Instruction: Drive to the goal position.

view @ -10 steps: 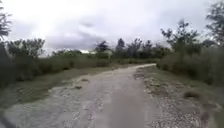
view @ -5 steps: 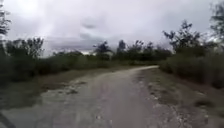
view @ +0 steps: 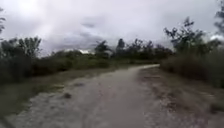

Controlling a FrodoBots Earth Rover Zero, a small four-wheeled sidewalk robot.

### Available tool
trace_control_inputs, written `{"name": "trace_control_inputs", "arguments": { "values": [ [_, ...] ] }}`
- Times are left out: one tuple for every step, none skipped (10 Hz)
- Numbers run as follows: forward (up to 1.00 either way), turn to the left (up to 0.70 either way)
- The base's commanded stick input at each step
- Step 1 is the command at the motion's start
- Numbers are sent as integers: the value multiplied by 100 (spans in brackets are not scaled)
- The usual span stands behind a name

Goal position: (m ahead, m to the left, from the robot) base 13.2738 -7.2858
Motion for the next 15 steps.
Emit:
{"name": "trace_control_inputs", "arguments": {
  "values": [
    [50, 0],
    [50, 0],
    [50, 0],
    [50, 0],
    [50, 0],
    [50, 0],
    [50, 0],
    [50, 0],
    [50, 0],
    [50, 0],
    [50, 0],
    [50, 0],
    [50, 0],
    [50, 0],
    [50, 0]
  ]
}}
